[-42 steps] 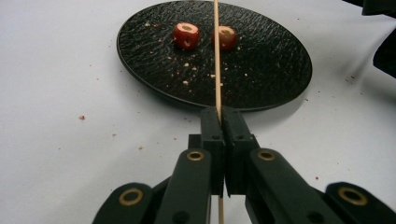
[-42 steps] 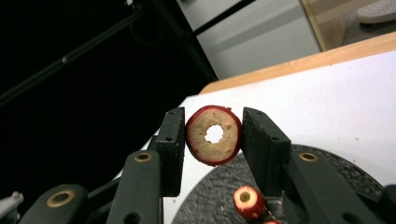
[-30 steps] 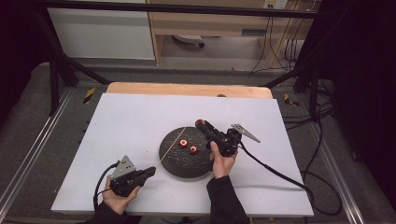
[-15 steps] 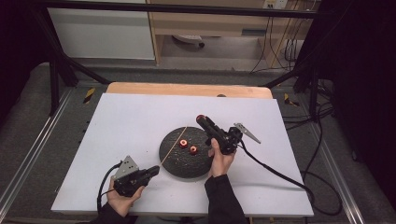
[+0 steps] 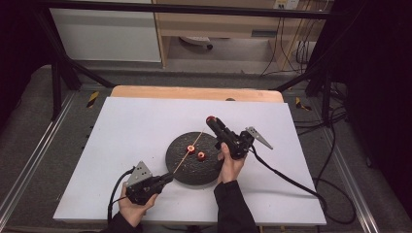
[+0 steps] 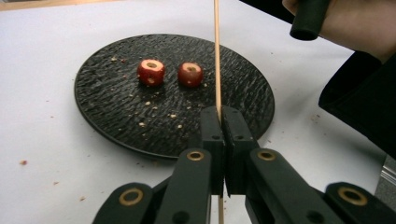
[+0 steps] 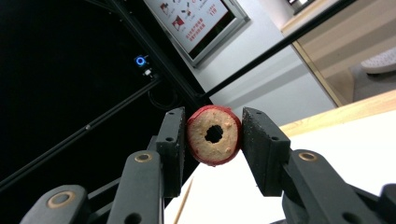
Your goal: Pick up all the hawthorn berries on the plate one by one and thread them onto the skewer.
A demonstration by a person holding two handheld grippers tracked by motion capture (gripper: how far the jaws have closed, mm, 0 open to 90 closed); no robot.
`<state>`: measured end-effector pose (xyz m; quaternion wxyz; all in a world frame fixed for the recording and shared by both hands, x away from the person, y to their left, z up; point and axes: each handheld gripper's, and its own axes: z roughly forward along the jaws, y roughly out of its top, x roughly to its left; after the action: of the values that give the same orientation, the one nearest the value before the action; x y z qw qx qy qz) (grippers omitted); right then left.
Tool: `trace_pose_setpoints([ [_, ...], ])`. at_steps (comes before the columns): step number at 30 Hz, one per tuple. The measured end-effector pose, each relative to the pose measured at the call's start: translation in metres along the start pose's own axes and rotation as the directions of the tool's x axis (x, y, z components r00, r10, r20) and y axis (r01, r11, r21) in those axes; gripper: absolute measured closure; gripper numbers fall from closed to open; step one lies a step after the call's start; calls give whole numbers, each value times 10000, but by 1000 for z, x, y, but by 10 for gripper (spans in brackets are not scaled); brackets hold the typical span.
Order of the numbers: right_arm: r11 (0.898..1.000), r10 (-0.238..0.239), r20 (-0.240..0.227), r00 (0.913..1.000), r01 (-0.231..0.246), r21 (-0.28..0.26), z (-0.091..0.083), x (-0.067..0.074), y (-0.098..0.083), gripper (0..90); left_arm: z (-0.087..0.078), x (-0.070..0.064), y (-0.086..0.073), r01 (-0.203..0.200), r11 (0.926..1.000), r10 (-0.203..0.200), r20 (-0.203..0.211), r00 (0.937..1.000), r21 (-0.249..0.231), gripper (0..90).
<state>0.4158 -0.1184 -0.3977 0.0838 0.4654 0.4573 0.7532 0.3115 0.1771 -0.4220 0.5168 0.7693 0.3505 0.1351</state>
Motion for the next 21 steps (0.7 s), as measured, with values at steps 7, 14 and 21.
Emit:
trace_pose_setpoints([
  [7,9997,-232,-64,9997,231,-46,-1,0,0,614,3,-3,2,227,9997,-227,121,9997,-40,887],
  [14,9996,-283,-73,9996,283,-14,0,0,-2,614,4,-3,3,341,9994,-340,144,9993,-53,887],
  [21,9995,-304,-98,9995,304,-14,0,0,-3,614,6,-4,2,352,9994,-351,113,9993,-40,887],
])
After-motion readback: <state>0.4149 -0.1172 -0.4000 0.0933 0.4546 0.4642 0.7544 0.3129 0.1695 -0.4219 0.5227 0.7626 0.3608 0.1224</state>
